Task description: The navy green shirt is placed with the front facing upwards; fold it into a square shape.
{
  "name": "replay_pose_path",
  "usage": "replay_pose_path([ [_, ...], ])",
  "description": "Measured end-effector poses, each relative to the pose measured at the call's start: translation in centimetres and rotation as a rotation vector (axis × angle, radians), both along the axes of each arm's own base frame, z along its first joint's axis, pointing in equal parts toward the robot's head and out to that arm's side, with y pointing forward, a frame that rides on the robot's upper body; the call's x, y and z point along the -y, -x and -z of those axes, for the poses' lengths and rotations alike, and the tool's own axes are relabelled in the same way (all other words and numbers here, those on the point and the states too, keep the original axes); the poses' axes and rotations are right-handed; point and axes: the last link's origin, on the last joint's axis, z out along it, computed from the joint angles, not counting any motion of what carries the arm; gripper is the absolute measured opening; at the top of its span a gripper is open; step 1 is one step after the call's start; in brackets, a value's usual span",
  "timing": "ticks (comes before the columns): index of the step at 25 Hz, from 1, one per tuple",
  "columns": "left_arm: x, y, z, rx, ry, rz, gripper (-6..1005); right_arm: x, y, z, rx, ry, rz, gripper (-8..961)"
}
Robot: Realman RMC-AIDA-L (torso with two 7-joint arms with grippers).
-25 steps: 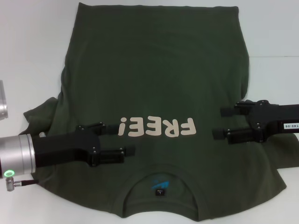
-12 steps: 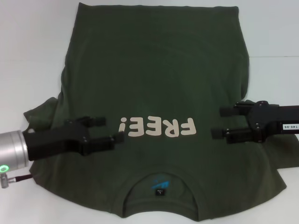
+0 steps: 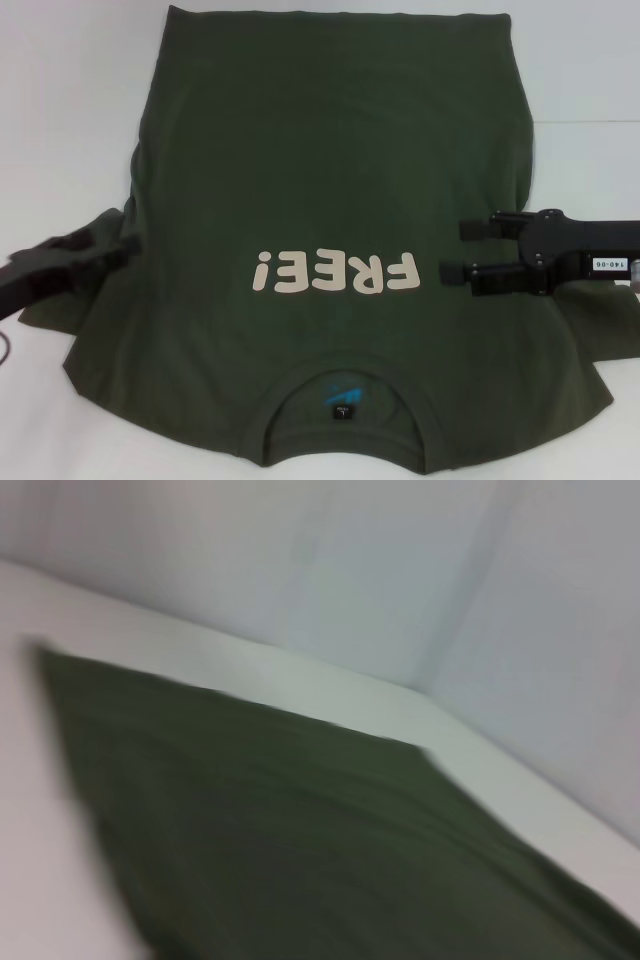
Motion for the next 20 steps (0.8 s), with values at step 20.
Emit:
replay_pose_path([
  [20, 0.5, 4.3, -0.2, 0.006, -0.108, -0.271, 906, -0.3, 0.2, -0.2, -0.018, -0.023, 0.002, 926],
])
